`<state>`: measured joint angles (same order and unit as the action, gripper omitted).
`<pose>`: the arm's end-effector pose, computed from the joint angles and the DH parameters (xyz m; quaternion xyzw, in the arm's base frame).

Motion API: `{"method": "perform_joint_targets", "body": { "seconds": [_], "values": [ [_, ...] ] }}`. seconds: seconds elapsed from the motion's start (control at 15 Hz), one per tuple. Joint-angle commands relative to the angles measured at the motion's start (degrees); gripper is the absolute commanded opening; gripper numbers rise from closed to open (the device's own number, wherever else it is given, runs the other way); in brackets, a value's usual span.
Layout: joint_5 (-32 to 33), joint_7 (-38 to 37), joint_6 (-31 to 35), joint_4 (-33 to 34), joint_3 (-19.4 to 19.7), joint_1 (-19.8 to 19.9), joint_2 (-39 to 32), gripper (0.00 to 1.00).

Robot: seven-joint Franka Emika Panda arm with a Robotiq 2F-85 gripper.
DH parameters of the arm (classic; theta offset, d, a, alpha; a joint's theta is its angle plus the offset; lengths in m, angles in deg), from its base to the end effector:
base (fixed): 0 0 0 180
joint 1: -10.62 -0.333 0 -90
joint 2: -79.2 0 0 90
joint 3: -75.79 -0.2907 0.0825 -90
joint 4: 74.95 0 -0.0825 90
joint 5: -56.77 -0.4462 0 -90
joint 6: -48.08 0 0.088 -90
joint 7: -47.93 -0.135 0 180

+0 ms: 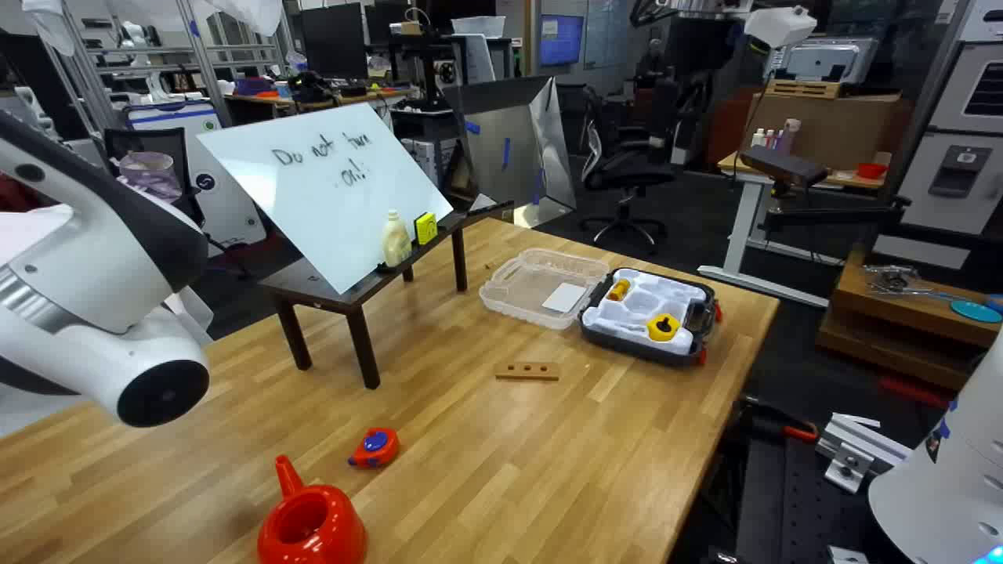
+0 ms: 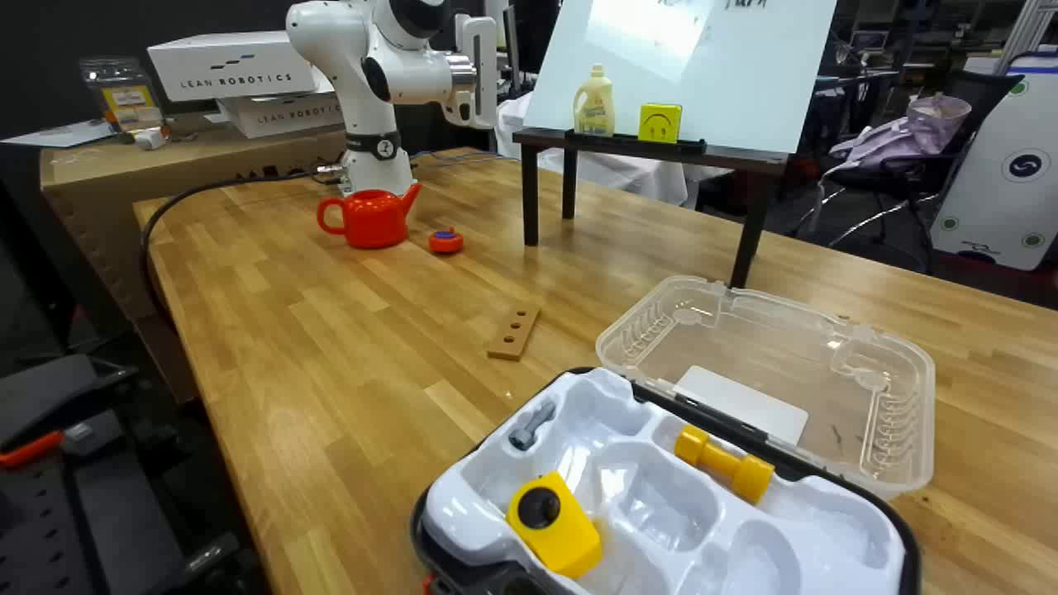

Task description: Remove the yellow object from the top middle of the box and put it on the table

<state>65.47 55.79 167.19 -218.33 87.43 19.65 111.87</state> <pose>0.4353 -0.1704 0.4156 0.9952 -0.0673 0.0648 0.0301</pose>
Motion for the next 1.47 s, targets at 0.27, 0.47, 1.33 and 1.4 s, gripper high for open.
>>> {"method": "perform_joint_targets", "body": {
  "seconds": [0.27, 0.47, 1.33, 1.4],
  "values": [
    [0.77, -7.76, 4.27, 1.98, -2.25, 1.92, -5.5, 1.0],
    [0.96, -14.55, 8.59, 4.72, -3.57, 2.19, -12.95, 1.0],
    [1.76, -22.07, 11.06, 8.27, -3.82, 1.82, -20.75, 1.0],
    [1.76, -22.07, 11.06, 8.27, -3.82, 1.82, -20.75, 1.0]
  ]
}}
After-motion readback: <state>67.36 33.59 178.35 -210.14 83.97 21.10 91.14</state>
